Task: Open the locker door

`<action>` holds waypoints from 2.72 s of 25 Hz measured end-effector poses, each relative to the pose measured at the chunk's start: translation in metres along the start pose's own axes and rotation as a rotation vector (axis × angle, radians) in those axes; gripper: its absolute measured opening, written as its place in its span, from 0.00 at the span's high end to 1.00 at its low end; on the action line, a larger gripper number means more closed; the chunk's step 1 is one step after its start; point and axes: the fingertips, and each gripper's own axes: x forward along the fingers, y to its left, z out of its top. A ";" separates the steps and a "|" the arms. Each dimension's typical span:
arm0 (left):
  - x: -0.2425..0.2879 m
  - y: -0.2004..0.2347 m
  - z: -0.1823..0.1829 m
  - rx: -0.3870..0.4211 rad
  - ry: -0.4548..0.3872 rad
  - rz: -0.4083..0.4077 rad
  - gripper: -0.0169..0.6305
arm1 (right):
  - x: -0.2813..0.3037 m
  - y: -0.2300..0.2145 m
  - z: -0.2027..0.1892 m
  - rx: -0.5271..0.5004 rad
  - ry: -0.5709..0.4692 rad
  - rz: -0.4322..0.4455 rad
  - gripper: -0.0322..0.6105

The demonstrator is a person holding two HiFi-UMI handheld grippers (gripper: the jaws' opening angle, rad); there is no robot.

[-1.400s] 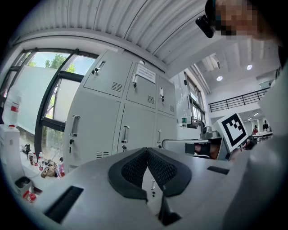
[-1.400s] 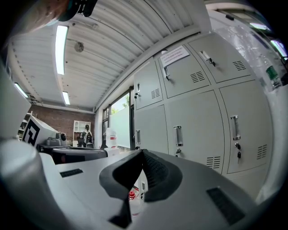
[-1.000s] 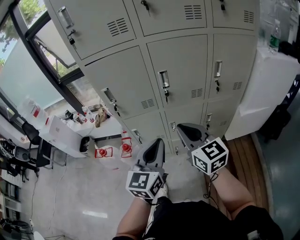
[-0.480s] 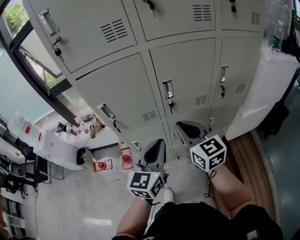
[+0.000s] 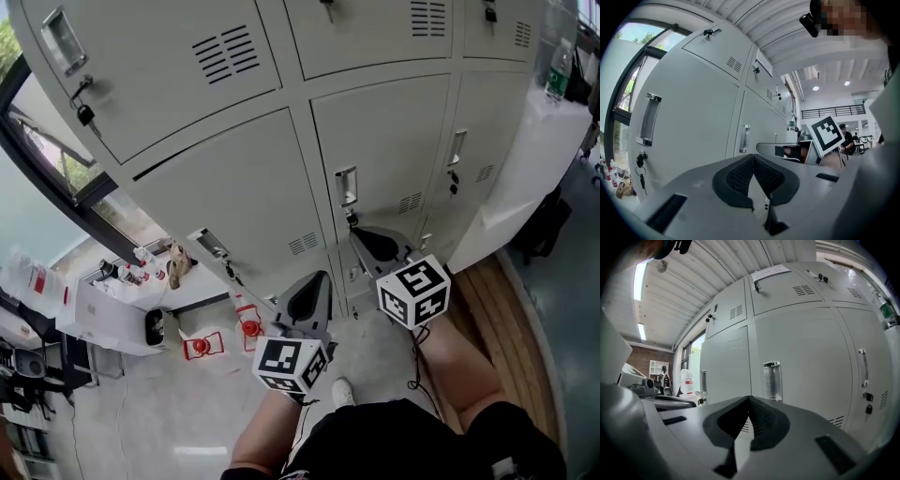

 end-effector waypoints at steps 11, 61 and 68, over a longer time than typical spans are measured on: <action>0.024 0.029 -0.004 0.000 0.021 -0.090 0.95 | 0.042 -0.024 0.001 -0.001 -0.003 -0.120 0.86; 0.022 0.037 -0.009 -0.007 0.040 -0.195 0.95 | 0.055 -0.034 0.006 -0.029 0.019 -0.265 0.70; 0.024 0.014 -0.010 -0.004 0.042 -0.219 0.95 | 0.031 -0.027 0.003 -0.034 0.016 -0.221 0.70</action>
